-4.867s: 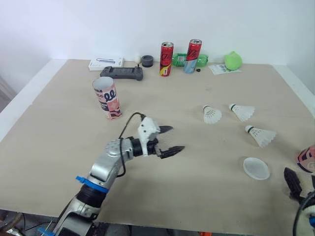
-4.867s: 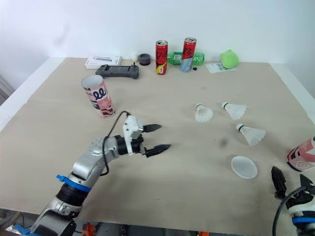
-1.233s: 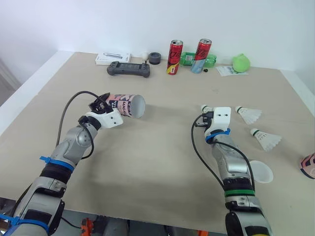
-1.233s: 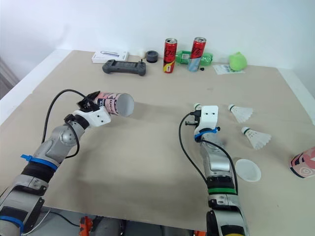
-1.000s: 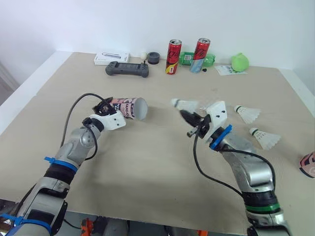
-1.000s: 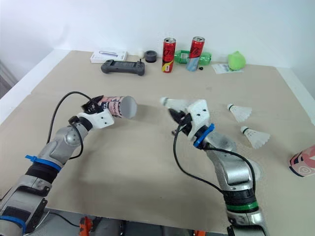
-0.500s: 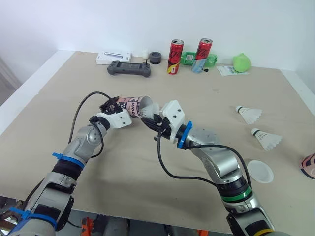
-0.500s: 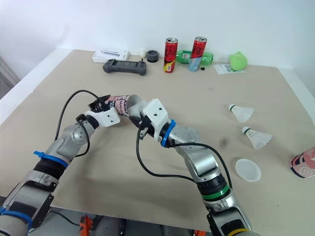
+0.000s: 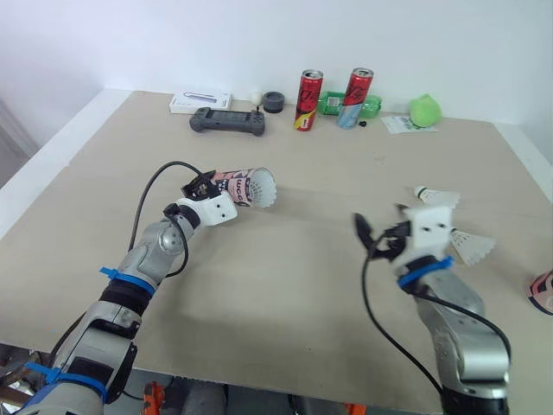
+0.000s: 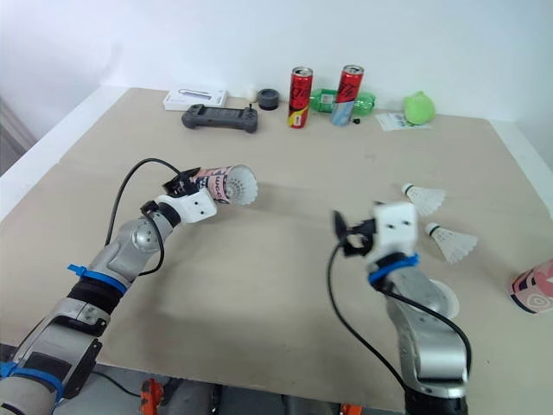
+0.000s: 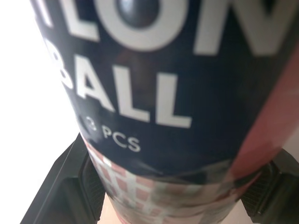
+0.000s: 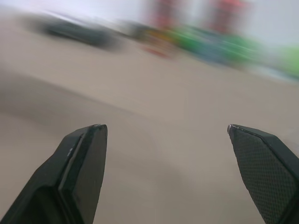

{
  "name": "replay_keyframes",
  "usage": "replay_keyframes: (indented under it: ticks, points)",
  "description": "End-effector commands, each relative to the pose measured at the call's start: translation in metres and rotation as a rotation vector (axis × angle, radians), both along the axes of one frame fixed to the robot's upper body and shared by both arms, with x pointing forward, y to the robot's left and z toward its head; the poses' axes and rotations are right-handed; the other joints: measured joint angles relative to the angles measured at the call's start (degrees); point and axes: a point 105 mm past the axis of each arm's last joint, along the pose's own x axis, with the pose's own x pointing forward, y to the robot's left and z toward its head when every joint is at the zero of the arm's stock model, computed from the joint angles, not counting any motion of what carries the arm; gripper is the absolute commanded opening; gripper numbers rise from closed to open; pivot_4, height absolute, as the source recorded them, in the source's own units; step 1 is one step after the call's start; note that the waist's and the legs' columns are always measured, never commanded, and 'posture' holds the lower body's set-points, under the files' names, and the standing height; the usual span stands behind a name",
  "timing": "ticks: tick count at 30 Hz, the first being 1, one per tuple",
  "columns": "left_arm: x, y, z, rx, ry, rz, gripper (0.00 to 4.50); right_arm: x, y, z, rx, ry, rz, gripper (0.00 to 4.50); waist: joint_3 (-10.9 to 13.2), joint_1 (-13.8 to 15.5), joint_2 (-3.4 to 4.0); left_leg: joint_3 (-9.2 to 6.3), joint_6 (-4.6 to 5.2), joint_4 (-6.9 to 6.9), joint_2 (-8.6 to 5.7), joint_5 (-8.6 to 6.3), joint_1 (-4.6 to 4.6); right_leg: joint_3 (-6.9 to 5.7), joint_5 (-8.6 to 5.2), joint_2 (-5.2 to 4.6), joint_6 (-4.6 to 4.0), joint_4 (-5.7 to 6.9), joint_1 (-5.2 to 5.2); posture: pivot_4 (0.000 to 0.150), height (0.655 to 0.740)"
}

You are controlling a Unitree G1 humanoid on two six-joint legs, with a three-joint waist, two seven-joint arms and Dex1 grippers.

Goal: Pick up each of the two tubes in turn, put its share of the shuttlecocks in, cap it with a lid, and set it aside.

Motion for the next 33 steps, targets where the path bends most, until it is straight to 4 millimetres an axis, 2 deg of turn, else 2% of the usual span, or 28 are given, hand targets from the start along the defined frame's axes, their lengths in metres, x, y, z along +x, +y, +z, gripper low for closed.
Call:
replay_keyframes:
  ticks: [1,4,6,11,17,18,20,21,26,27,31,33]
  points:
    - [0.001,-0.010,0.016,-0.018,-0.043,-0.044,3.05,-0.022,-0.038,0.011,-0.021,-0.035,-0.215,4.42,0.00,-0.05,0.00,-0.01,0.00,0.00,0.01,0.00,0.05,0.00,0.00,0.01,0.00,0.00,0.03,0.150,0.7400]
    - [0.001,-0.015,0.014,-0.019,-0.040,-0.060,3.05,-0.025,-0.052,0.009,-0.005,-0.035,-0.272,4.42,-0.01,-0.18,0.02,0.05,0.00,-0.01,0.02,0.00,0.11,0.03,0.00,0.01,0.00,0.00,0.05,0.150,0.7400]
    - [0.002,-0.017,0.014,-0.019,-0.041,-0.065,3.05,-0.024,-0.058,-0.002,0.045,0.009,-0.296,4.42,-0.02,-0.18,0.03,0.06,0.02,-0.01,0.02,0.01,0.14,0.04,0.01,0.01,0.02,0.01,0.08,0.150,0.7400]
    - [0.002,-0.017,0.016,-0.026,-0.046,-0.066,3.05,-0.012,-0.050,-0.021,0.145,0.090,-0.236,4.42,-0.02,-0.05,0.03,0.05,0.03,0.00,0.02,0.02,0.14,0.05,0.01,0.00,0.01,0.00,0.13,0.150,0.7400]
    - [0.000,-0.013,0.017,-0.027,-0.051,-0.062,3.05,0.005,-0.060,-0.024,0.151,0.089,-0.262,4.42,-0.01,-0.04,0.04,0.05,0.03,-0.01,-0.02,0.02,0.10,0.07,0.00,-0.01,-0.01,-0.01,0.12,0.150,0.7400]
    - [0.000,-0.012,0.017,-0.027,-0.051,-0.058,3.05,0.008,-0.061,-0.024,0.151,0.087,-0.263,4.05,-0.01,-0.05,0.04,0.05,0.03,-0.01,-0.02,0.02,0.10,0.07,0.00,-0.01,0.00,-0.01,0.12,0.150,0.7400]
    - [0.000,-0.011,0.016,-0.028,-0.051,-0.055,3.05,0.011,-0.063,-0.024,0.154,0.084,-0.268,3.69,-0.01,-0.05,0.04,0.05,0.03,-0.01,-0.02,0.02,0.10,0.07,0.00,-0.01,0.00,-0.01,0.12,0.150,0.7400]
    - [0.000,-0.010,0.016,-0.028,-0.051,-0.054,3.05,0.012,-0.064,-0.025,0.156,0.083,-0.271,3.10,-0.01,-0.05,0.04,0.05,0.03,-0.03,-0.02,0.02,0.10,0.07,0.00,-0.01,0.00,-0.01,0.12,0.150,0.7400]
    - [-0.001,-0.009,0.016,-0.030,-0.054,-0.049,3.05,0.013,-0.066,-0.028,0.164,0.088,-0.275,0.77,-0.01,-0.05,0.04,0.05,0.03,-0.06,-0.03,0.02,0.09,0.08,-0.01,-0.01,0.00,-0.02,0.11,0.150,0.7400]
    - [-0.001,-0.009,0.016,-0.031,-0.055,-0.048,3.05,0.013,-0.066,-0.027,0.161,0.086,-0.271,0.12,-0.01,-0.04,0.04,0.05,0.03,-0.07,-0.03,0.02,0.10,0.08,-0.01,-0.01,-0.01,-0.02,0.11,0.150,0.7400]
    - [-0.001,-0.010,0.016,-0.035,-0.056,-0.051,3.05,0.010,-0.061,-0.014,0.175,0.031,-0.212,0.04,-0.01,-0.05,0.04,0.05,0.03,-0.08,-0.03,0.02,0.10,0.08,-0.01,-0.01,0.00,-0.02,0.11,0.150,0.7400]
    - [-0.001,-0.011,0.015,-0.033,-0.052,-0.053,3.05,0.014,-0.041,0.002,0.181,-0.013,-0.067,0.04,0.00,-0.07,0.06,0.05,0.03,-0.08,-0.03,0.02,0.10,0.09,-0.01,-0.01,0.00,-0.02,0.11,0.150,0.7400]
